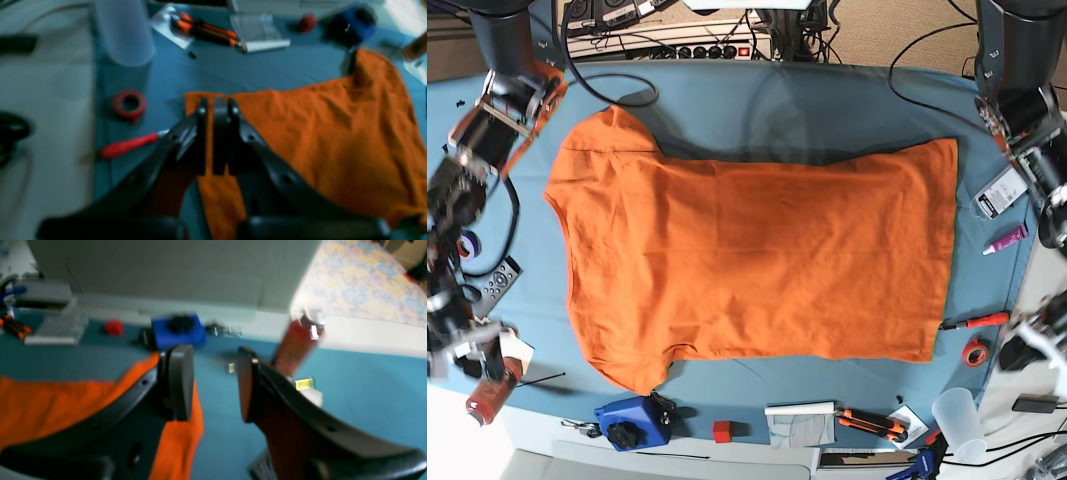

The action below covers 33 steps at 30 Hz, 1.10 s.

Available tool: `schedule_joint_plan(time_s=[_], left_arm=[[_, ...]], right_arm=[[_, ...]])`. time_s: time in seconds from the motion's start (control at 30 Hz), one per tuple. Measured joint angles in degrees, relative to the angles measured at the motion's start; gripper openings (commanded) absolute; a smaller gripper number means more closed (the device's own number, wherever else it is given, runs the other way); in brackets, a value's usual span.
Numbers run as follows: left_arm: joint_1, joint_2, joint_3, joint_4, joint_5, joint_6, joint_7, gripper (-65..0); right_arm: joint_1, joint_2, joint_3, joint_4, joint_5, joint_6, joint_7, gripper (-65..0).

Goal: Layout the t-shirt on the table in an organized manner, then fold the t-shirt properly
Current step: 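Release the shirt and move the right gripper to the sleeve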

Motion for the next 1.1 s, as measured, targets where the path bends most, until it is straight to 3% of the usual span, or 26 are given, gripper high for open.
schedule_joint_plan(time_s=[0.07, 0.13, 0.23, 0.37, 0.47, 0.7, 0.93, 1.1], left_arm=[[4.2, -1.3, -3.0, 2.9, -1.2, -0.2, 0.0, -65.0], [9.7, -2.9, -5.2, 4.4, -1.2, 3.1, 0.5, -65.0], [18.0, -4.3, -7.8, 7.3, -0.9, 3.0, 3.8, -65.0], [29.0, -3.8, -12.6, 16.1, -8.1, 1.2, 4.8, -65.0], [37.3, -2.9, -17.0, 24.3, -7.4, 1.3, 4.8, -65.0], [48.4, 4.6, -24.2, 38.1, -9.1, 0.7, 2.7, -65.0], [51.5, 7.7, -25.8, 40.1, -9.2, 0.2, 2.0, -65.0], [51.5, 7.8, -25.8, 40.1, -9.2, -0.2, 1.9, -65.0]], right_arm=[[-3.8, -0.1, 2.7, 3.6, 3.5, 0.2, -3.4, -42.3], [-7.5, -0.1, 5.2, 5.7, 7.0, 0.3, -7.0, -42.3], [-13.2, -0.1, 7.9, 7.2, 12.3, 0.5, -14.4, -42.3], [-20.8, -0.5, 10.6, 7.1, 19.9, 2.2, -22.7, -42.3], [-26.8, -1.2, 14.2, 7.1, 24.5, 2.3, -22.6, -42.3], [-39.2, -6.5, 23.4, 7.1, 29.4, 5.2, -22.6, -42.3], [-46.6, -12.5, 23.3, 6.8, 29.7, 5.2, -20.5, -42.3], [-46.4, -13.4, 20.0, 6.5, 29.8, 5.4, -17.7, -42.2]])
